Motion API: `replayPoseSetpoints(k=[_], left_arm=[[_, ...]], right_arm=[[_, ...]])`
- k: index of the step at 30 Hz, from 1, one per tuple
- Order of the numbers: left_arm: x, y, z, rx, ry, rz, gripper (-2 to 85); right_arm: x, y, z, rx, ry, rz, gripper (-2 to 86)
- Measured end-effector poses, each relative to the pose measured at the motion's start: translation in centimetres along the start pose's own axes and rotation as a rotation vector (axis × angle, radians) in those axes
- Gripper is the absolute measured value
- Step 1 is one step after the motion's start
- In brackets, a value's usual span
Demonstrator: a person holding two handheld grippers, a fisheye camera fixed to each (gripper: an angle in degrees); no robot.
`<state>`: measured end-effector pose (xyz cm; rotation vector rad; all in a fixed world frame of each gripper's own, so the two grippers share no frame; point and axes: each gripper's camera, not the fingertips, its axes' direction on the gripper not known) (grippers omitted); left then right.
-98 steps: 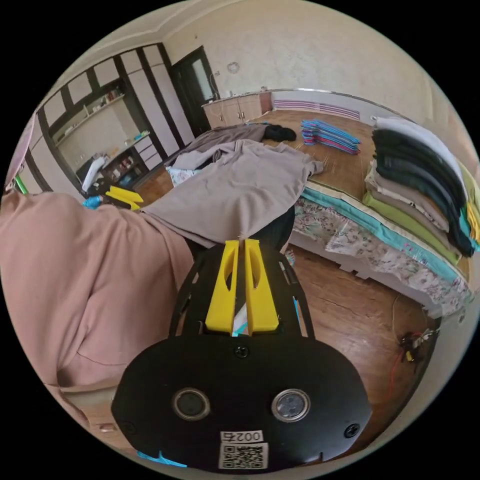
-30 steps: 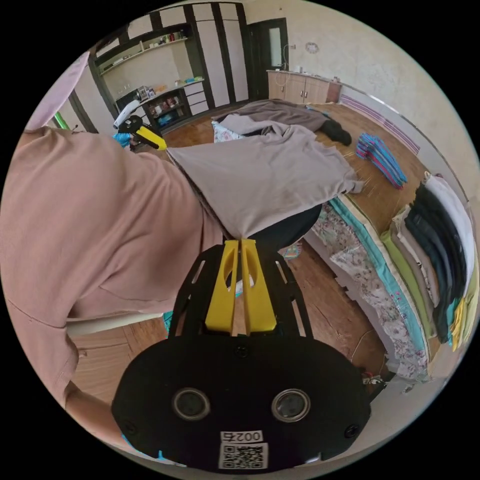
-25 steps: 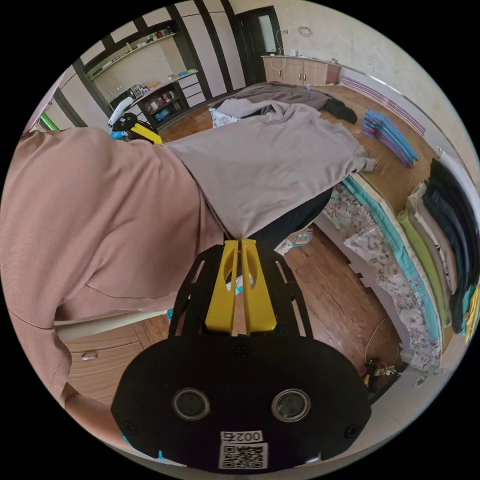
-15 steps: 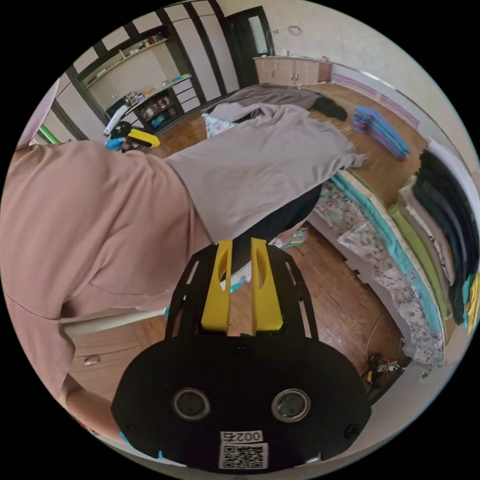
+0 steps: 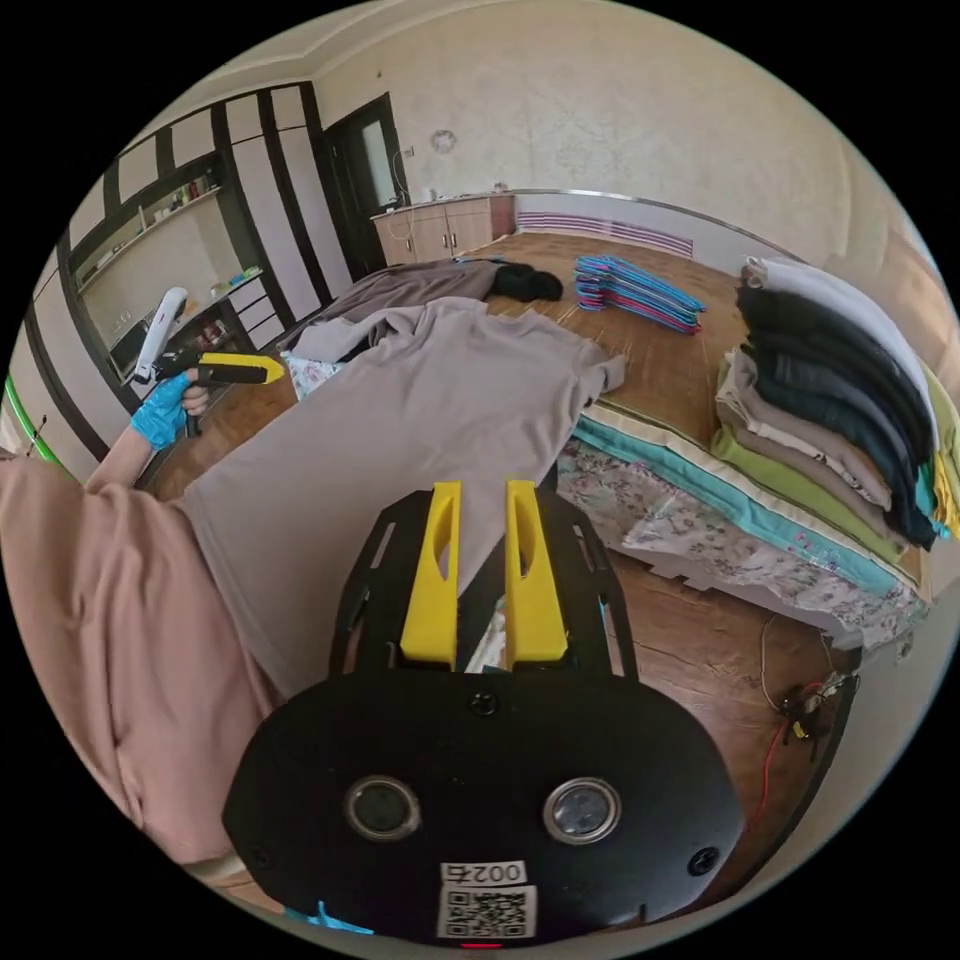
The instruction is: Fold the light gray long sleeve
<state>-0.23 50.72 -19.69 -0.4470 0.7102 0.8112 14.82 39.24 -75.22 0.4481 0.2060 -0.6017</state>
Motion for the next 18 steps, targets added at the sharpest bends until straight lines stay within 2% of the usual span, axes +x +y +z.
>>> replayPoseSetpoints(k=[5,10,13,18], left_arm=[[2.5,-3.3,4.1,-0.103,-0.010,0.038,2.0],[3.2,-4.6,7.6,-0.183,-0.133,0.042,3.2],[1.5,-4.9,9.1,-0.180,-0.151,-0.055,4.5],[-1.3,-5.4,11.4,-0.124,-0.193,-0.236,6.0]], right_arm=[[0.9,-3.4,6.5,-0.107,-0.002,-0.052,7.1],[3.5,-4.7,10.9,-0.175,0.088,-0.057,8.4],[8.2,-4.5,12.2,-0.107,0.134,0.068,9.8],[17.8,-3.7,16.9,-0.027,0.085,0.314,13.3]])
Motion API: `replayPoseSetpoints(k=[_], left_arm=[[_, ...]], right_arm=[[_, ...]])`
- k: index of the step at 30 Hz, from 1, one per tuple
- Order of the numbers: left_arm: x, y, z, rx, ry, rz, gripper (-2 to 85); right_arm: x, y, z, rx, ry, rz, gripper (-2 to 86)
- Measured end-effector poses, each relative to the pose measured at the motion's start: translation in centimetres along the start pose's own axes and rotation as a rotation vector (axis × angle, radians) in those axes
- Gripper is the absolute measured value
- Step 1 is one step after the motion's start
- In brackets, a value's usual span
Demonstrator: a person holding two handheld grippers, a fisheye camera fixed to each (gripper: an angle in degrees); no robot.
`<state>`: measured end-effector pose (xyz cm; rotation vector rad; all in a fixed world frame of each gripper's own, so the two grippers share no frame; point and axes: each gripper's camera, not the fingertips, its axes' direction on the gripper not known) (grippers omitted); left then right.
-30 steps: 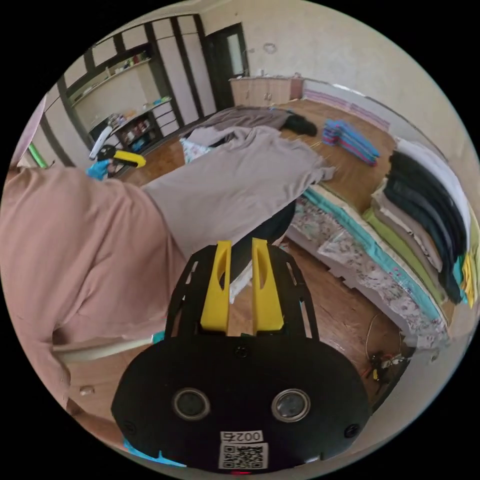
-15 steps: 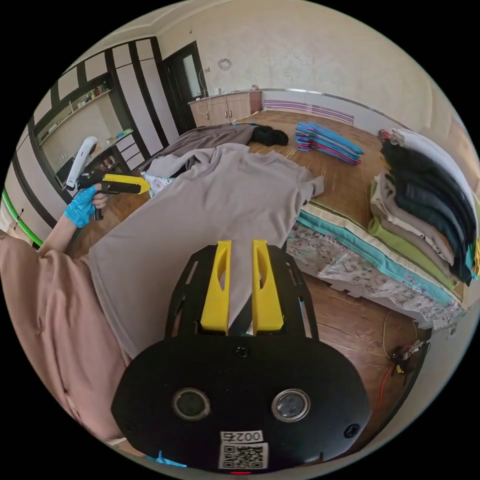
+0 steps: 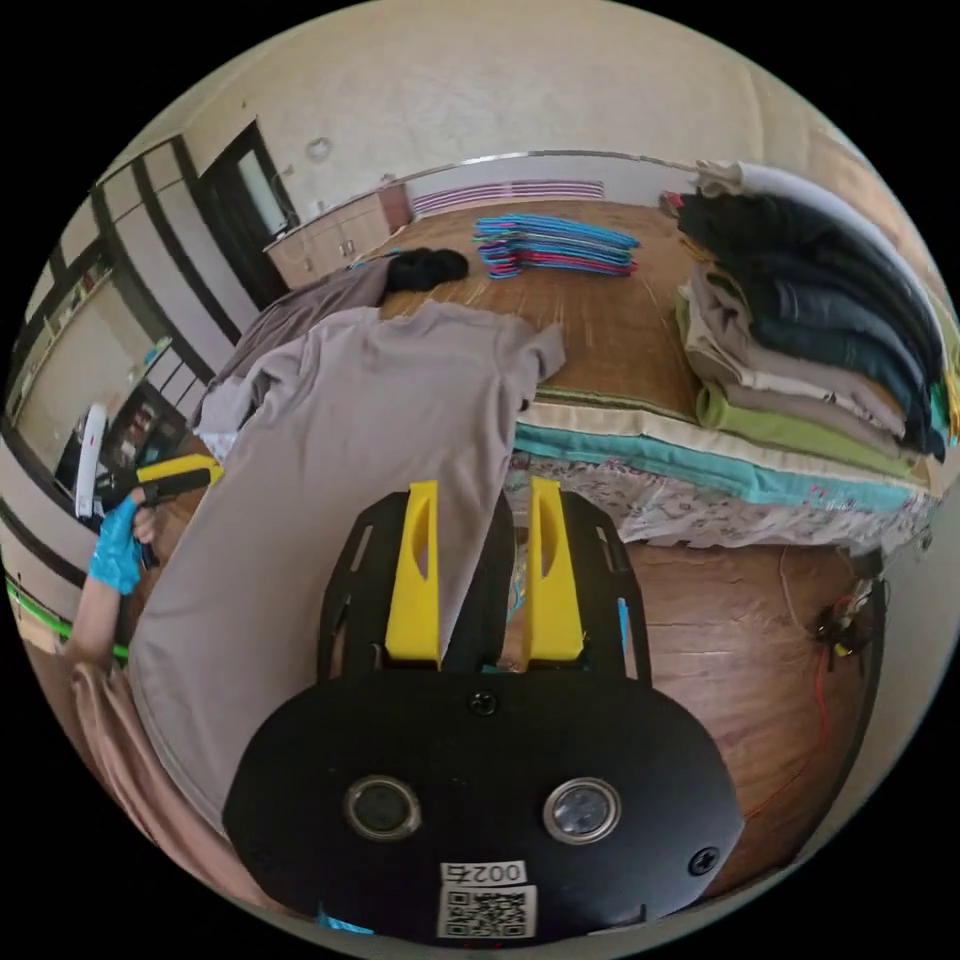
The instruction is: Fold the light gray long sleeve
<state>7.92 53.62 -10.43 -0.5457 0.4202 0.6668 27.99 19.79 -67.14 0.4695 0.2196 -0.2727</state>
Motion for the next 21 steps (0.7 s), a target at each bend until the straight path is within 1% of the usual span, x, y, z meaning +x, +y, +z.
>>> replayPoseSetpoints(k=[4,10,13,15,17,19,21], left_arm=[[-0.7,-1.8,2.4,0.035,-0.013,-0.084,6.0],[-0.4,-5.8,5.8,0.038,-0.013,-0.078,5.3],[0.0,-7.1,7.5,0.036,-0.036,-0.063,3.6],[0.4,-7.7,8.3,0.026,-0.033,-0.038,1.7],[0.6,-7.8,8.7,0.027,-0.027,-0.027,-0.4],[0.5,-7.7,8.7,0.033,-0.092,-0.064,-1.2],[0.4,-7.6,8.9,0.028,-0.085,-0.085,-1.1]], right_arm=[[3.3,-1.3,4.3,0.014,-0.041,0.046,13.7],[5.9,-5.3,10.7,0.035,-0.085,0.013,12.7],[6.2,-7.1,14.6,-0.016,-0.037,-0.012,8.3],[6.3,-8.0,17.1,-0.060,0.032,-0.030,3.7],[6.0,-8.0,17.8,-0.037,0.081,-0.073,2.3],[5.9,-7.5,17.9,0.017,0.155,-0.100,1.8],[7.0,-6.8,19.2,0.012,0.145,-0.075,1.9]])
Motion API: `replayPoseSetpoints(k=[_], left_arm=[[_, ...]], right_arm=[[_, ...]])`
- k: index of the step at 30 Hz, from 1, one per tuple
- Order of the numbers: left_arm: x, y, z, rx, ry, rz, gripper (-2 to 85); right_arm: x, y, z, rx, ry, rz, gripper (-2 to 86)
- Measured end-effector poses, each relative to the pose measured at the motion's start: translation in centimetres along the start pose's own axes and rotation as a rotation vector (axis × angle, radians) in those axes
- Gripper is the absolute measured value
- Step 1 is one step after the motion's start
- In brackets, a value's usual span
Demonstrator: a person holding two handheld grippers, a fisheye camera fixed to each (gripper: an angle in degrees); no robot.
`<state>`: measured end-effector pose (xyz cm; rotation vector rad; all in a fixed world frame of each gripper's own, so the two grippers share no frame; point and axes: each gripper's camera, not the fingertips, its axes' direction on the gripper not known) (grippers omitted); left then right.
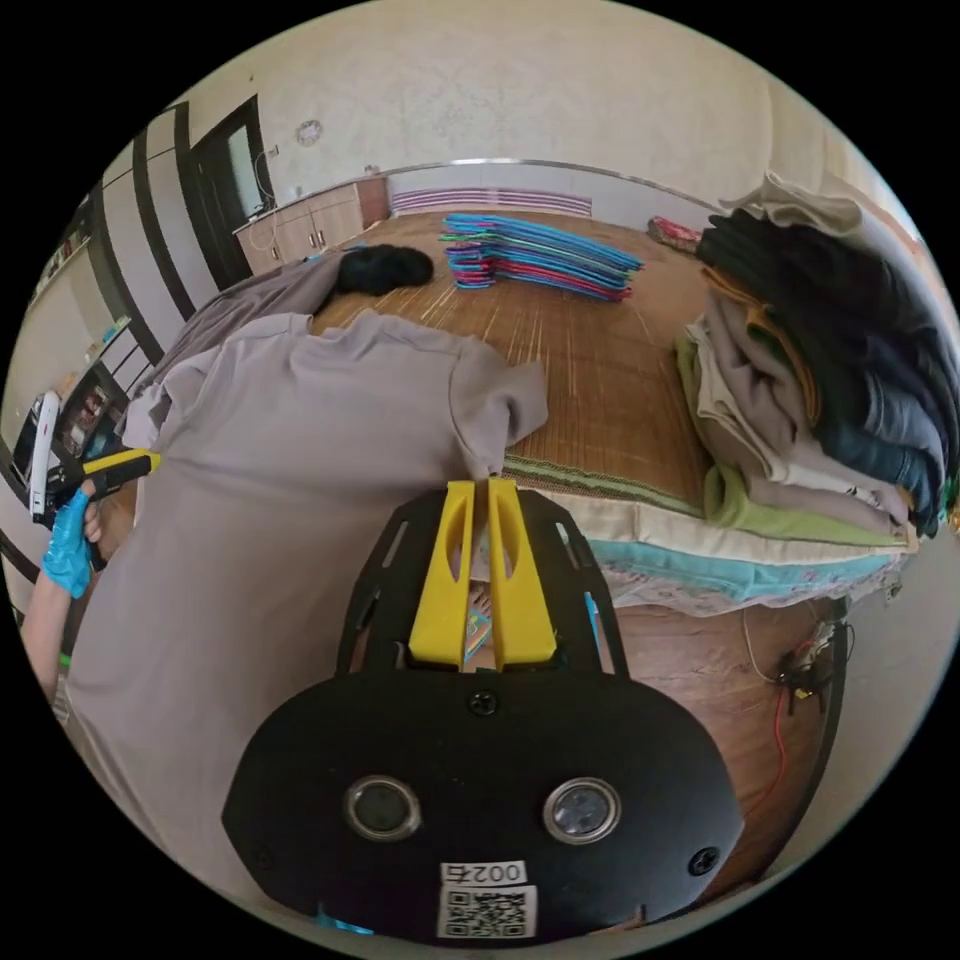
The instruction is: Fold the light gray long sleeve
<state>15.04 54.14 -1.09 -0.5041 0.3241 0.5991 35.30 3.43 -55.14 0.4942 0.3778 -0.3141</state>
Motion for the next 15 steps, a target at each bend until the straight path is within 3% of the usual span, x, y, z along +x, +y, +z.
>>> replayPoseSetpoints(k=[4,10,15], left_arm=[[0.1,-0.6,-0.1,-0.026,0.055,0.002,2.1],[0.6,-2.7,-4.2,0.098,0.058,0.096,6.5],[1.5,-7.0,-2.8,0.118,0.073,0.190,11.1]], right_arm=[[1.1,0.1,2.2,-0.068,-0.057,-0.002,5.6],[0.9,-2.4,0.1,0.028,-0.033,-0.137,7.2],[-0.5,-7.6,4.0,0.068,-0.077,-0.217,11.9]])
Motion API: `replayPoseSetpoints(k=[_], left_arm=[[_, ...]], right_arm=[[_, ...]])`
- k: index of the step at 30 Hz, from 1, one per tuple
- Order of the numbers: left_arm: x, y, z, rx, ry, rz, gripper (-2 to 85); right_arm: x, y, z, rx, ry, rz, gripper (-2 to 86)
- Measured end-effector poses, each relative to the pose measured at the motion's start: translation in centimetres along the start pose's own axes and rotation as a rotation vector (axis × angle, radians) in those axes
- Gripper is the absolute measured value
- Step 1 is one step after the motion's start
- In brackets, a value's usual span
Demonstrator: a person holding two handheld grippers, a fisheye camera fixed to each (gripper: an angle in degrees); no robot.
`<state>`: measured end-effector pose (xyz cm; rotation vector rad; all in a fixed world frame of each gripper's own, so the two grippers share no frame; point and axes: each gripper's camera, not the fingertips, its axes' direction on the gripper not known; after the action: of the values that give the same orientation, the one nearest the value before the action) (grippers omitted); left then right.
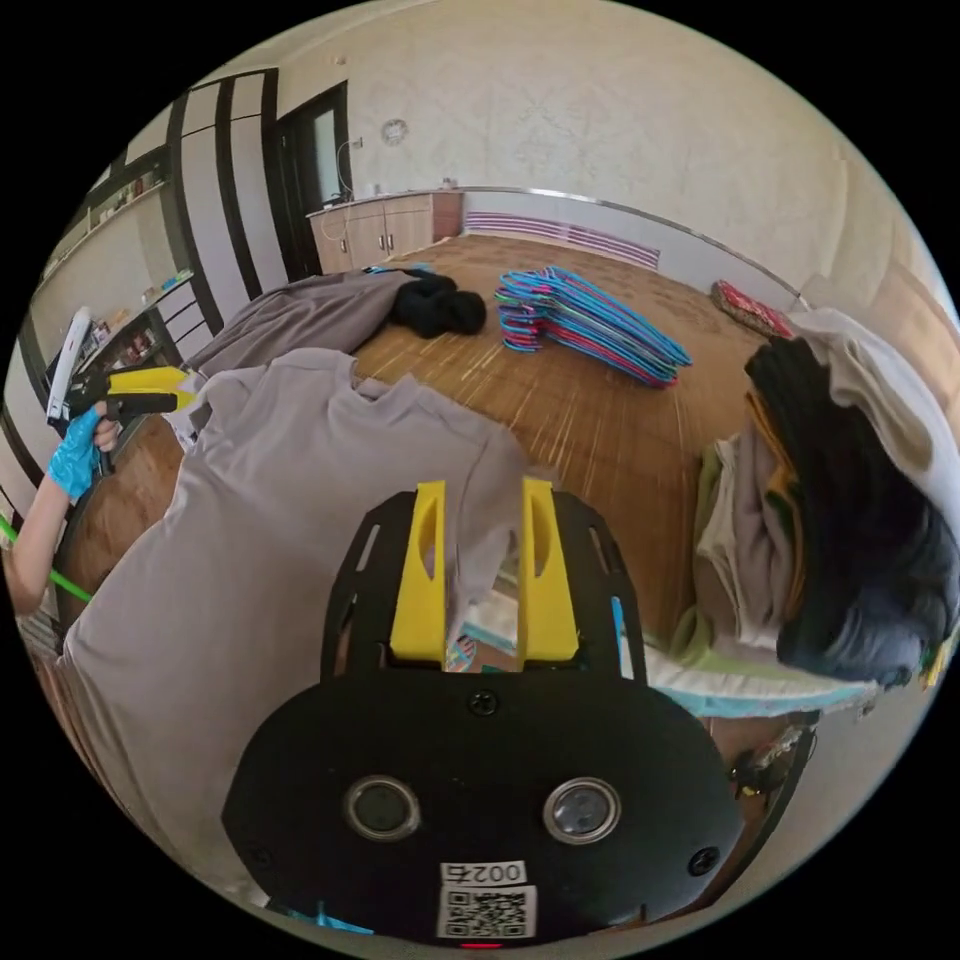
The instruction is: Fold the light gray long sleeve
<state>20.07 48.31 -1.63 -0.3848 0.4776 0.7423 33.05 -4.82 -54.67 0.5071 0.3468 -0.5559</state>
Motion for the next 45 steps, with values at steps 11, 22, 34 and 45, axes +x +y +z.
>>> replayPoseSetpoints(k=[11,22,34,45], left_arm=[[0.6,-6.5,8.1,-0.090,-0.063,0.064,9.0],[2.8,-6.7,7.1,-0.017,-0.206,0.088,-0.6],[0.4,-8.5,4.1,0.019,-0.280,0.015,-0.9],[-1.1,-6.7,-0.1,0.003,-0.207,-0.017,1.8]], right_arm=[[0.4,-7.4,17.2,-0.213,0.002,-0.068,15.4],[0.1,-7.8,18.5,-0.176,-0.043,-0.073,2.8],[2.3,-10.5,16.9,-0.115,0.093,0.041,5.6],[-2.0,-6.9,9.8,-0.100,0.058,-0.093,7.2]])
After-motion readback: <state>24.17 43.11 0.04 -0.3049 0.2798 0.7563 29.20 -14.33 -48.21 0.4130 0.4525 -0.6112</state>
